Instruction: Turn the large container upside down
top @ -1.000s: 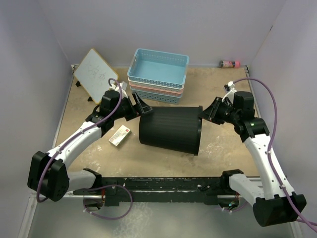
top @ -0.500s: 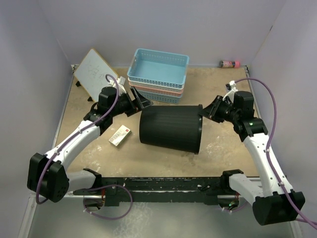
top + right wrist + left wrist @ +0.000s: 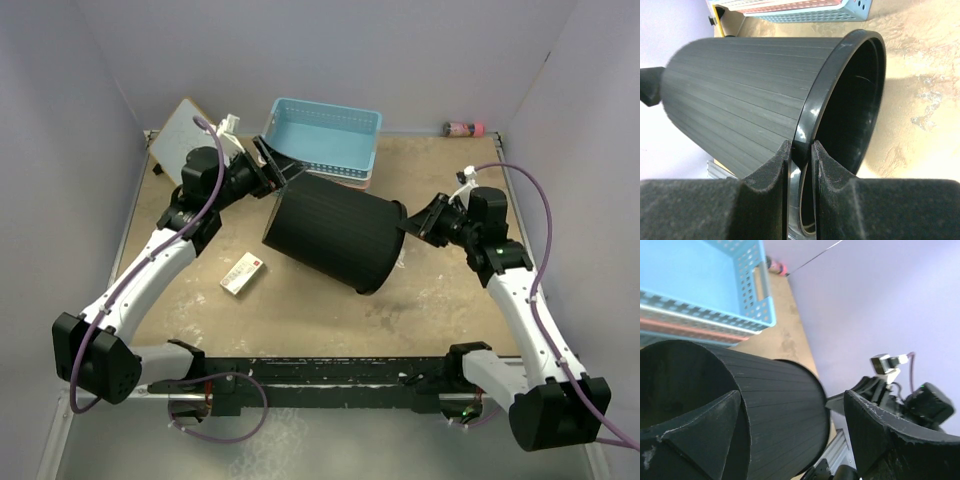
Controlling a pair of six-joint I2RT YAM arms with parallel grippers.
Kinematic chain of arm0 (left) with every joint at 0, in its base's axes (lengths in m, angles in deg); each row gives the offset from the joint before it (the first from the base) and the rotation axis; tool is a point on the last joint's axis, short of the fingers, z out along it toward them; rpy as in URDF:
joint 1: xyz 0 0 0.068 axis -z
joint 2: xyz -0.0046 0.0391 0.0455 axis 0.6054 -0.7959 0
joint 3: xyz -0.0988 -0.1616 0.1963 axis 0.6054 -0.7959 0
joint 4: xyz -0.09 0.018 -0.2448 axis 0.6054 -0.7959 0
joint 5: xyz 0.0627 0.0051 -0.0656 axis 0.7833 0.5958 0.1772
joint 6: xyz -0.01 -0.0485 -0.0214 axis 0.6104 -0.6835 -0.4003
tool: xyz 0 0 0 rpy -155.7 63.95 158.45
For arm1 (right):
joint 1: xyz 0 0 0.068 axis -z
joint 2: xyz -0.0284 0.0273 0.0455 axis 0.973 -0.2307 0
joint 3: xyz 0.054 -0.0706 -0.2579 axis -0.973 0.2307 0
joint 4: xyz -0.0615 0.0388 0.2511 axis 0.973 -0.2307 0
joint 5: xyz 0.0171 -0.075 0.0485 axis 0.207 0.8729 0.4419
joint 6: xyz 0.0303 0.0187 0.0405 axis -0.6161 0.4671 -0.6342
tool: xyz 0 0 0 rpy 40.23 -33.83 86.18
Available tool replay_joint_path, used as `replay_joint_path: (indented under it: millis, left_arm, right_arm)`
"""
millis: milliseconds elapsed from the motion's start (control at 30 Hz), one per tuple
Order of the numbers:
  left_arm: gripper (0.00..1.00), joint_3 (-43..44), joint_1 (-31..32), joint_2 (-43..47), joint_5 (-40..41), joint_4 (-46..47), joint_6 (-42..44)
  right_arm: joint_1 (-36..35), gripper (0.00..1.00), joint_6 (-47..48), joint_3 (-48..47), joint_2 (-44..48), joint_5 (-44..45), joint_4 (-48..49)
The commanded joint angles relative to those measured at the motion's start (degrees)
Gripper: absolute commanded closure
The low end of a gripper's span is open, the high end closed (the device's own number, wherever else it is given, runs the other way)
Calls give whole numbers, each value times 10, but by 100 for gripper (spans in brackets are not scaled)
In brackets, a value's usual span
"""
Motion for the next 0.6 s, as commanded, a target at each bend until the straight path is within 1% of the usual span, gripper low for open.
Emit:
replay_joint_path:
  millis: [0,133,233,400,467,567]
  left_arm:
    - [20,51,18,-9,-81,84,-42]
    - [20,70,39,-23,-81,98,-46]
    - [20,79,67,-39,-77,110,-47]
    - [20,83,109,-68,-67,124,-47]
    - [20,80,116,-75,-64,129,-50]
    - [20,80,120,-77,-61,134,-49]
  right_arm:
    - [-12,98,-9,49,-18,-21,5]
    - [-12,98,-46,102,-17,-25,53]
    - [-12,97,-77,135,-17,-27,81]
    - [-12,94,-95,163,-22,-14,97]
    - [-12,87,-93,162,-20,2,86]
    - [-11,72,-80,153,-12,37,59]
